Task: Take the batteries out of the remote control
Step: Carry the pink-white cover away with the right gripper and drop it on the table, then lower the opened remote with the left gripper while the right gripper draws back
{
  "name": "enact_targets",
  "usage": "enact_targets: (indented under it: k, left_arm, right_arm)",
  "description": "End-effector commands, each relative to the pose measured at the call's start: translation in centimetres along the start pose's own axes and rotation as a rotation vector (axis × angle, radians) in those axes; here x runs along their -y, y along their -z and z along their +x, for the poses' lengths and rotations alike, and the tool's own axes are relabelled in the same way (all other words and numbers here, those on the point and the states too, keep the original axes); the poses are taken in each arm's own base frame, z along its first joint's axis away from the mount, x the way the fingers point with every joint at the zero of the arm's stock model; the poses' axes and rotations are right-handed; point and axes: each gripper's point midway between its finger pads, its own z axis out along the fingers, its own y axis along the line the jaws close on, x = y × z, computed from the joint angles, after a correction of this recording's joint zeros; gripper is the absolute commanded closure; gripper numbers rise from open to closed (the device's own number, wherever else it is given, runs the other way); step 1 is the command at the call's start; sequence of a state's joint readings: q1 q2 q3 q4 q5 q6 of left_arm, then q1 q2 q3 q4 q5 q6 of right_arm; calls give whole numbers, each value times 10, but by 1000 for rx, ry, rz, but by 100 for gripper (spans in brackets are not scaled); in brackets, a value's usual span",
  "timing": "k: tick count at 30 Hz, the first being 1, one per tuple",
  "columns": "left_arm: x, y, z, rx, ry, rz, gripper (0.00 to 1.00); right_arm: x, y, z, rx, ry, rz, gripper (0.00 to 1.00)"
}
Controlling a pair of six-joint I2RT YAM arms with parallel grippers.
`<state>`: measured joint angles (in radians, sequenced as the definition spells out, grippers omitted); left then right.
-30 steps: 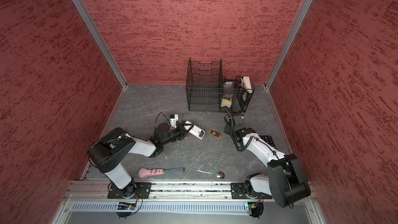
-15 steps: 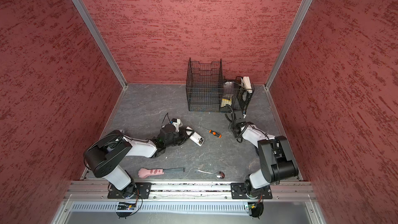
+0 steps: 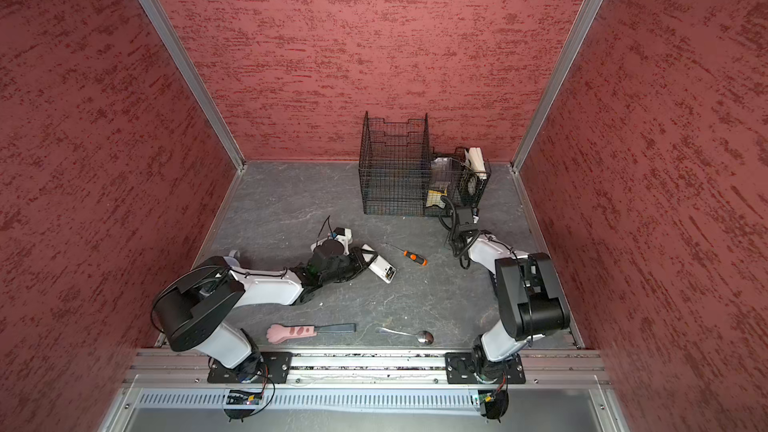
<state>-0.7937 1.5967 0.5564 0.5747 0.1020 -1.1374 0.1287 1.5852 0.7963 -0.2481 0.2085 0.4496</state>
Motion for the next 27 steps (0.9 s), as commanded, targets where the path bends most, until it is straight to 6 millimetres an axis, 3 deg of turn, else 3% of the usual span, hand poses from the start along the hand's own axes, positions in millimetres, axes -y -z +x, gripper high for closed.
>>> enact_targets:
  k: [1, 8, 17, 27]
  left_arm:
    - [9, 2, -3, 22, -31, 2, 100]
    - [-2, 5, 1, 56, -42, -45, 100]
    - [-17, 10, -1, 147, -32, -100, 100]
    - [-31, 2, 16, 195, 5, -82, 100]
  right_arm:
    - [-6, 5, -13, 34, -5, -30, 66]
    - [-20, 44, -27, 113, -34, -165, 56]
    - [-27, 84, -29, 155, -48, -272, 53]
    - [-34, 99, -26, 165, -49, -334, 50]
